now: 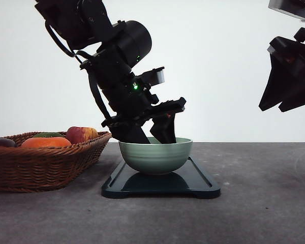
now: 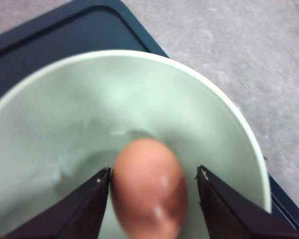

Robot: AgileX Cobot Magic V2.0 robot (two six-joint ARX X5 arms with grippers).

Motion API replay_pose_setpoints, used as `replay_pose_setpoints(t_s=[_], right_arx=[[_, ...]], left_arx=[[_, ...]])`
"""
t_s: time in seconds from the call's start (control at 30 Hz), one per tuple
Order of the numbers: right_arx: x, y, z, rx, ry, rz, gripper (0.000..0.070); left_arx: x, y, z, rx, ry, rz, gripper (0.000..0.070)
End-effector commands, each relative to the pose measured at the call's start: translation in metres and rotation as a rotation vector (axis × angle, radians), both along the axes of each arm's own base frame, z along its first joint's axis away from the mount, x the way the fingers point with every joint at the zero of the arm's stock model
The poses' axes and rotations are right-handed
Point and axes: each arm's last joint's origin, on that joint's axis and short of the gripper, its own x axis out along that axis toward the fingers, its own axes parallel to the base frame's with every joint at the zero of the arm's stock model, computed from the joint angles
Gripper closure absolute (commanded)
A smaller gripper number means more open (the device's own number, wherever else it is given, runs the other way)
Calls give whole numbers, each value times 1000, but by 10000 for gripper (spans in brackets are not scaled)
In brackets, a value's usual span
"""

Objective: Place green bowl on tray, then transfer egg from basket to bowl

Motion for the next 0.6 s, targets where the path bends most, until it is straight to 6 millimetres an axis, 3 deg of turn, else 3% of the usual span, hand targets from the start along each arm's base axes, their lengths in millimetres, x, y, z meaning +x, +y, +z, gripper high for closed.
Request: replay_pose_setpoints(t_s=[0.0,0.27,0.57], right_arx=[[2,2,1,-7,-8,11,421],[2,2,1,-7,-8,12,421],[2,2,1,-6,-7,12,421]], left_arx=[[4,-7,1,7,7,-6,349],[13,-2,47,62,90,11,349],[-1,34,100,14,49,19,351]])
